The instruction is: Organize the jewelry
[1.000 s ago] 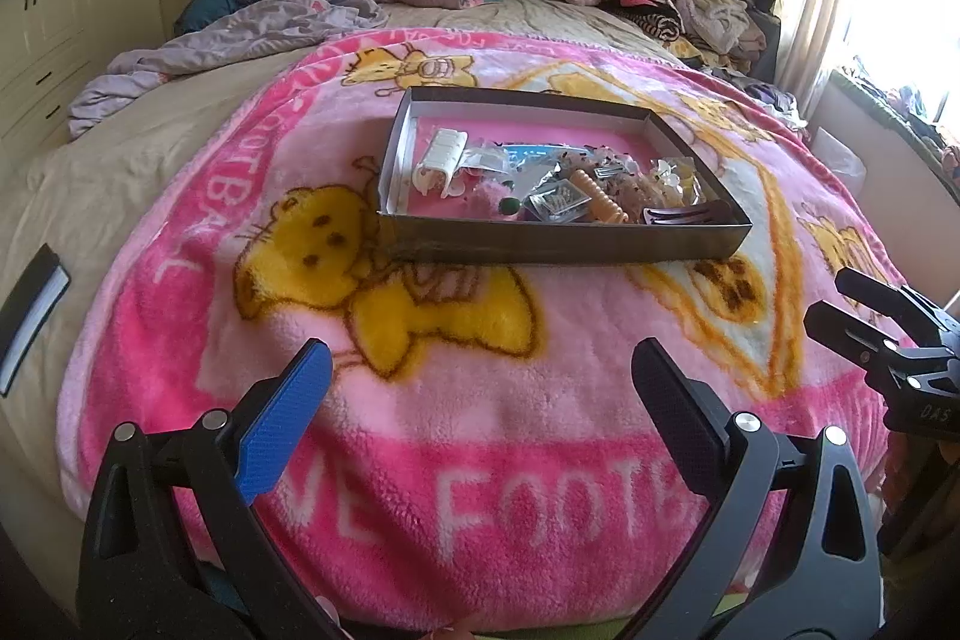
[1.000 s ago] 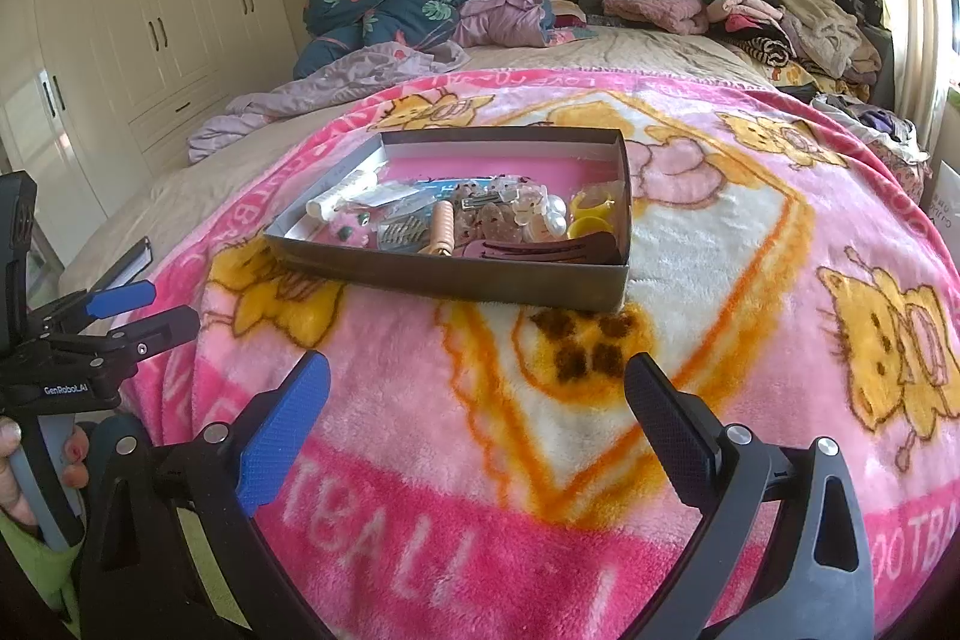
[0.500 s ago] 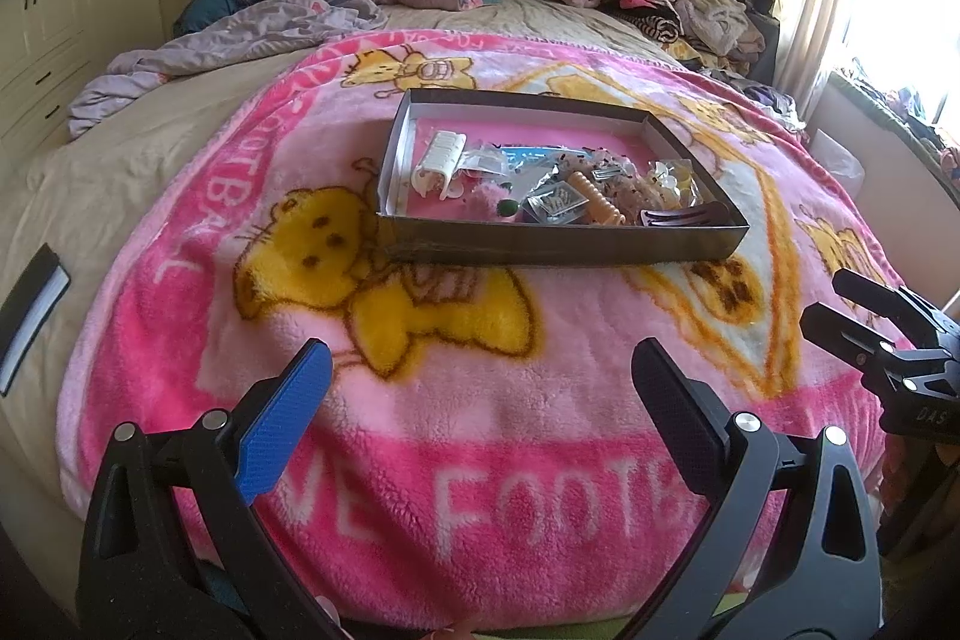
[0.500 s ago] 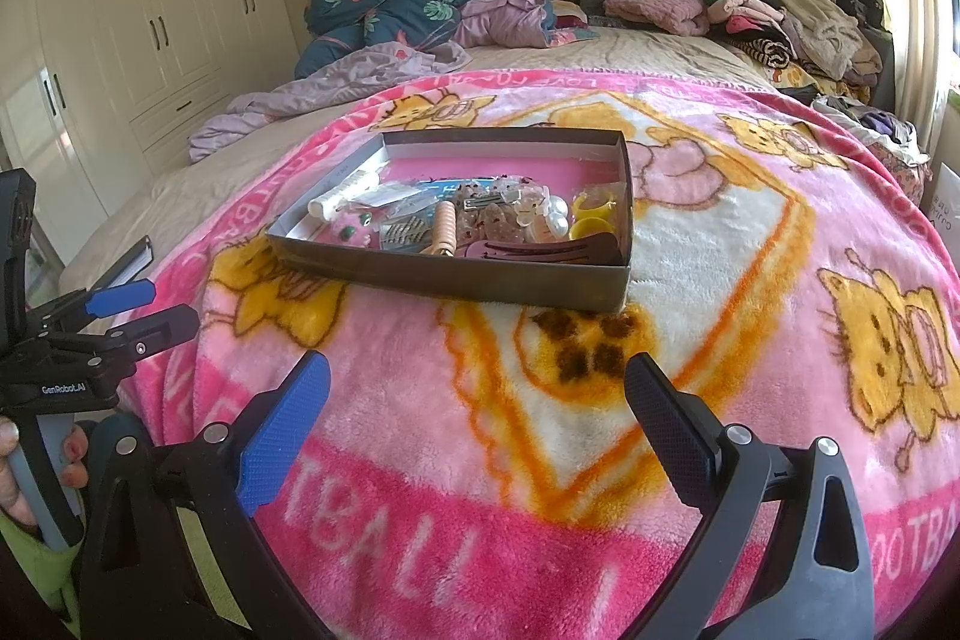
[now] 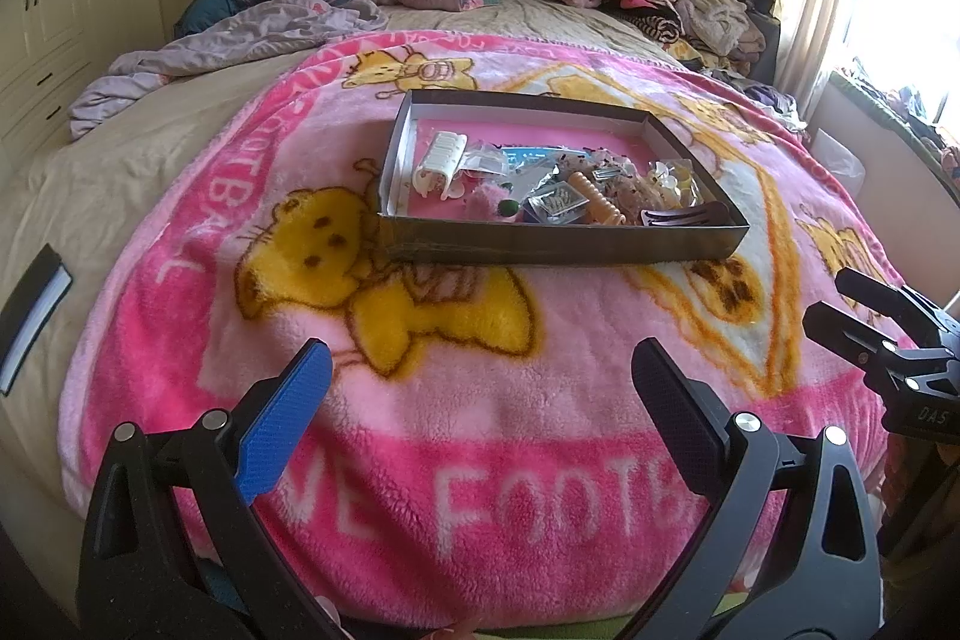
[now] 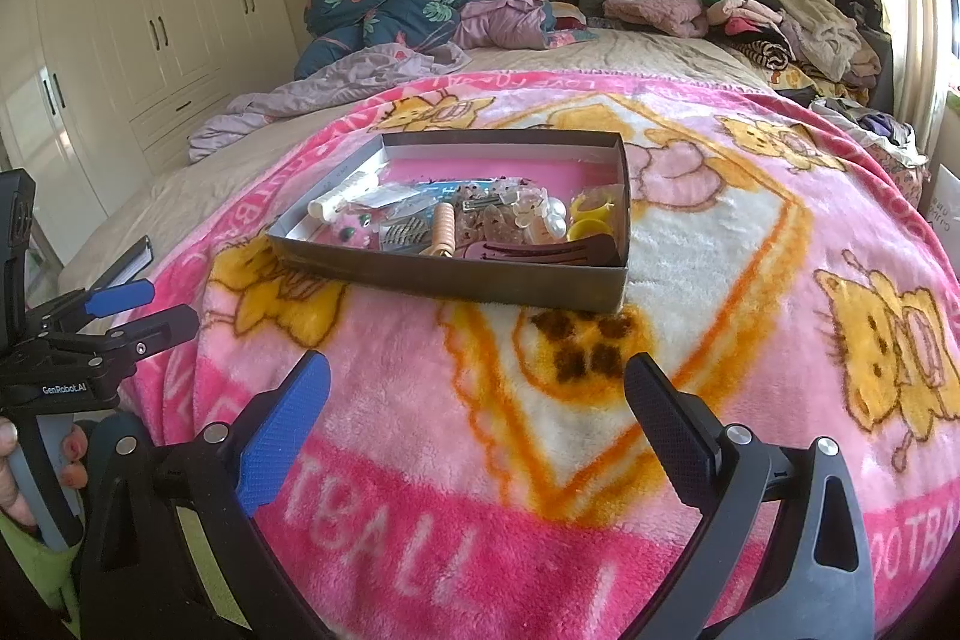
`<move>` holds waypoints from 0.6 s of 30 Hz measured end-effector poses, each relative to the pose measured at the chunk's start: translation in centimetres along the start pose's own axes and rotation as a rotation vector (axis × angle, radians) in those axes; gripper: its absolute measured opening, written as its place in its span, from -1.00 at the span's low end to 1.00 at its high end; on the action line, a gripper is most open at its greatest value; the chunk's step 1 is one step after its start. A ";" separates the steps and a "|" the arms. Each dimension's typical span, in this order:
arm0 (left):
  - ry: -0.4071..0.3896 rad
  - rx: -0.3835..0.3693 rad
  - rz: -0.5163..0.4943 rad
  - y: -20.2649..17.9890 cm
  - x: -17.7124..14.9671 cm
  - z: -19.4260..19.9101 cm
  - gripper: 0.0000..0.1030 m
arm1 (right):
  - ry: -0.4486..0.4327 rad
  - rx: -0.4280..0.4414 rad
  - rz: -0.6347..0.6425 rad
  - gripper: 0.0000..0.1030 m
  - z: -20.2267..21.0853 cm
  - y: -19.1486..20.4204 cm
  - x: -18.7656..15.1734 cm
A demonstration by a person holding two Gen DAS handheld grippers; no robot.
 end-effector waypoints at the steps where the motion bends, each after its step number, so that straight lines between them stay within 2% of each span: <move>1: 0.000 0.002 0.001 0.1 0.0 0.1 0.78 | 0.000 0.001 -0.001 0.86 0.0 0.0 0.0; 15: 0.016 0.000 0.007 0.2 -0.2 0.0 0.78 | -0.001 0.005 0.000 0.86 0.0 0.0 0.0; 18: 0.017 -0.023 0.018 0.3 -0.3 -0.1 0.78 | -0.006 0.007 0.006 0.86 0.5 0.1 0.2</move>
Point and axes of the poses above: each gripper's, at about its wrist camera, not at the fingertips, and z roughly against the way its jaws point, y to its left, x to its top, the point moved 3 cm from there along -z, roughly the way its jaws point, and after that the axes turned 3 degrees about x, right-handed, at the moved point
